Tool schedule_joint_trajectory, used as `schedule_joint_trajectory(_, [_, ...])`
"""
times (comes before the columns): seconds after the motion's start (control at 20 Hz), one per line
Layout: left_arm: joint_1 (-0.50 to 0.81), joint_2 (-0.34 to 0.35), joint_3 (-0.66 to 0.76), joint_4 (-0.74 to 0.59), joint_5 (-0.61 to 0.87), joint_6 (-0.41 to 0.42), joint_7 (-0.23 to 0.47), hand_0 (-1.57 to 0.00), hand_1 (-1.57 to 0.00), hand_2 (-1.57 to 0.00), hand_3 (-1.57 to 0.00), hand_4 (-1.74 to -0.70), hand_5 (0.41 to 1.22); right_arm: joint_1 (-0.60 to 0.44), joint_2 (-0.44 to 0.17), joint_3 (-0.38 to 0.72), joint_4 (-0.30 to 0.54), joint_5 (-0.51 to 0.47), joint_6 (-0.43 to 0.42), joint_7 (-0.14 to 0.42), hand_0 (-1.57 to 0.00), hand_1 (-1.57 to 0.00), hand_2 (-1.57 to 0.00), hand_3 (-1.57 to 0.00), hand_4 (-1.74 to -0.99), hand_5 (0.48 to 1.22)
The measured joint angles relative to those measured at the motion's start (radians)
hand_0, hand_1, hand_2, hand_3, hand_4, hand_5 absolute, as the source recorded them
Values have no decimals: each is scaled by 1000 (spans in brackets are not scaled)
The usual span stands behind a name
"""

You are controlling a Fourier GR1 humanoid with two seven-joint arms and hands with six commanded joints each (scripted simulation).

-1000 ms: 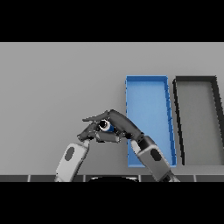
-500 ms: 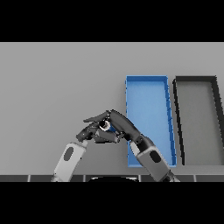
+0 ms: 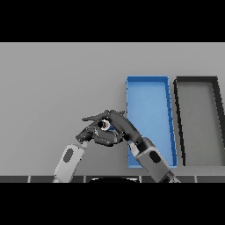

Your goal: Pick up the blue pipe and place it into the blue bin.

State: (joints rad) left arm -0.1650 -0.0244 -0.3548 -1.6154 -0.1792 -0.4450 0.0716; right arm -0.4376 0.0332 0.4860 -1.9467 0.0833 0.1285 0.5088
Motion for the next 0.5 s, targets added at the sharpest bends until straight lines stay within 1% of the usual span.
schedule_joint_trajectory(0.05, [-7, -3, 4, 3, -3, 7, 9, -32, -29, -28, -25, -928, 484, -6, 11, -17, 11, -32, -1, -1, -1571, -1571, -1571, -1570, -1741, 1220])
schedule_joint_trajectory(0.1, [-5, -8, 2, 6, -5, 11, 15, -25, -23, -22, -20, -922, 482, -6, 18, -32, 0, -72, -1, 5, -1571, -1571, -1571, -1570, -1741, 1221])
schedule_joint_trajectory(0.15, [-2, -9, 0, 12, -11, 15, 7, -20, -18, -18, -16, -916, 474, -32, 24, -50, -15, -96, -9, 23, -1571, -1571, -1571, -1571, -1741, 1221])
schedule_joint_trajectory(0.2, [-9, -1, 7, 22, -11, 10, 13, -16, -14, -14, -12, -913, 470, -52, 36, -65, -31, -121, -28, 49, -1571, -1571, -1571, -1571, -1741, 1221])
schedule_joint_trajectory(0.25, [-6, -2, -1, 22, -17, 9, 2, -12, -11, -11, -10, -909, 464, -73, 42, -89, -48, -157, -42, 76, -1571, -1571, -1571, -1571, -1741, 1221])
schedule_joint_trajectory(0.3, [-6, 5, 8, 23, -8, 4, -3, -10, -9, -9, -8, -908, 456, -97, 34, -105, -47, -179, -50, 97, -1571, -1571, -1571, -1571, -1741, 1221])
schedule_joint_trajectory(0.35, [-16, -5, 6, 20, -5, 5, 14, -8, -7, -7, -6, -907, 450, -135, 7, -129, -27, -228, -76, 101, -1571, -1571, -1571, -1571, -1741, 1221])
schedule_joint_trajectory(0.4, [-10, -5, 5, 9, 1, 5, 5, -6, -5, -5, -5, -906, 445, -184, -38, -143, -11, -281, -109, 99, -1571, -1571, -1571, -1571, -1741, 1221])
schedule_joint_trajectory(0.45, [-16, -5, 4, 12, -1, 5, 9, -5, -4, -4, -3, -906, 441, -244, -85, -151, -15, -351, -143, 98, -1571, -1571, -1571, -1571, -1741, 1221])
schedule_joint_trajectory(0.5, [-14, 4, 9, 11, 3, -1, 19, -3, -3, -3, -3, -906, 437, -327, -136, -182, -11, -407, -173, 93, -1571, -1571, -1571, -1571, -1741, 1221])
